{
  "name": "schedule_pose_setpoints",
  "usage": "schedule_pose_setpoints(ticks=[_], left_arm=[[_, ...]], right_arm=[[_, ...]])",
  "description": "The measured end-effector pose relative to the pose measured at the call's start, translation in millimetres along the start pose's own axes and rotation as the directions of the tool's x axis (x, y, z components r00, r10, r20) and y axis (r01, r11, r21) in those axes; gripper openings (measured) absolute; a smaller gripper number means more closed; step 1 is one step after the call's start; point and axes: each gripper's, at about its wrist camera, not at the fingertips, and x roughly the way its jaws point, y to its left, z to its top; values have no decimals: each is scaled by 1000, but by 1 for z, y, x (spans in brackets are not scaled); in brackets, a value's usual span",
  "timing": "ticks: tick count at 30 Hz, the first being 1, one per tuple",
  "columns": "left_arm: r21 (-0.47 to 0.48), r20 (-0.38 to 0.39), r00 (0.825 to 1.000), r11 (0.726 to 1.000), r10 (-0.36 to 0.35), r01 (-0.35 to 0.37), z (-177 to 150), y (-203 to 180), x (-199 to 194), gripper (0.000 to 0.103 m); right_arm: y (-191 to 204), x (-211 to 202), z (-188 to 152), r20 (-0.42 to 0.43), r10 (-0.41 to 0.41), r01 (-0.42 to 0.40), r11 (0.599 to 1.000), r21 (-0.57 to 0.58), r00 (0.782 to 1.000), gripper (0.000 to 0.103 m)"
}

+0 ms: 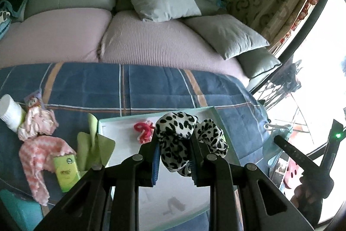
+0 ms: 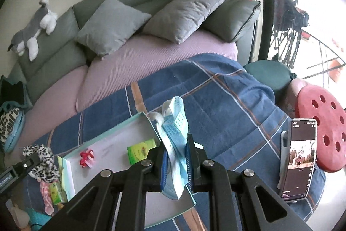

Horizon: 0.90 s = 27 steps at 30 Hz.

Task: Organize soft objects
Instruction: 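Lift both items and carry them over the white tray, then lower both items into the tray and open both grippers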

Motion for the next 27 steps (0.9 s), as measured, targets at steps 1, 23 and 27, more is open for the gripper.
schedule_pose_setpoints(ticks=[1,23,27], left_arm=[[-2,-9,1000,1000,-1,1,-2,0,5,24],[-52,-120,993,998,17,-23,-31,9,64,24],[-50,-128,991,998,36,-43,-35,13,74,24]], right_arm=[[2,3,-2,-11,-3,3,1000,-6,1000,15],[40,54,-28,-210,-61,27,986,-162,976,15],[47,75,-40,-276,-68,16,982,-188,959,15]])
